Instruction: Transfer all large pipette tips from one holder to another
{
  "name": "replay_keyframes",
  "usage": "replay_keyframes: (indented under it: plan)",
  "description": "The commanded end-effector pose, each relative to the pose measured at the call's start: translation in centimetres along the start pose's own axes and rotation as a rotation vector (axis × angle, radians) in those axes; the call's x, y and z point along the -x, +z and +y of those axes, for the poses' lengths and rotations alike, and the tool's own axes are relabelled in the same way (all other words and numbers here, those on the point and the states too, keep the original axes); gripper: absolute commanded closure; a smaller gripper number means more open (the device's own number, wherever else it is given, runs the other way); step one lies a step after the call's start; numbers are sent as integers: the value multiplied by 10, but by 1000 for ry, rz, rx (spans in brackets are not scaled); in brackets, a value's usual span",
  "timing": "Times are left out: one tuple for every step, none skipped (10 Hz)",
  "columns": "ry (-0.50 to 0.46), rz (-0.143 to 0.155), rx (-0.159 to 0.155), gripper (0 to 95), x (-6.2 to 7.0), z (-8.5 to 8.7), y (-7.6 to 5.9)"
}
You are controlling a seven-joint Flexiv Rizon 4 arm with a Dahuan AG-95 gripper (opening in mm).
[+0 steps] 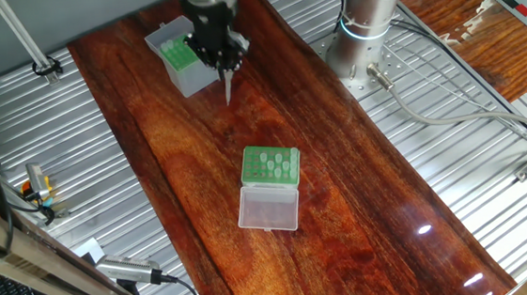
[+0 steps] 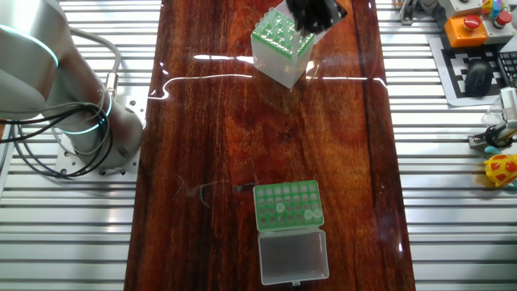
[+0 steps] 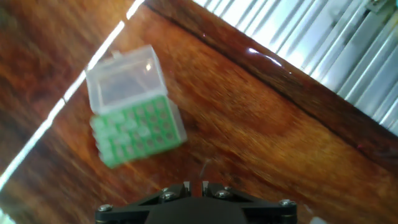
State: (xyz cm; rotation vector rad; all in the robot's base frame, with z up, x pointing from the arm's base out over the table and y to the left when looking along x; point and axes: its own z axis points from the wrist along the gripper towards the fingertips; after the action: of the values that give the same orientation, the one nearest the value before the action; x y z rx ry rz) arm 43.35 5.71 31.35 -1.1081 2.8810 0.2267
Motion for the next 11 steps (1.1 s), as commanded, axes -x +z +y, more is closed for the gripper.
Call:
replay_keyframes:
  plan:
    - [3,-30,7,950,-3,-6,-2]
    - [56,-29,-16,950,-3,-6,-2]
    - [93,-23,-31,950,-3,-6,-2]
    - [99,-29,-32,950,-4,-6,-2]
    - [73,-24,-27,950,-19,-23,-11]
    - [33,-17,-22,950,-32,-38,-17]
    - [-37,-11,-16,950,-56,-68,-26]
    - [-87,-14,-9,950,-76,-90,-30]
    - [-103,-18,-4,950,-82,-97,-32]
    - [-114,-18,-5,950,-93,-101,-34]
    - [-110,-15,4,950,-93,-101,-34]
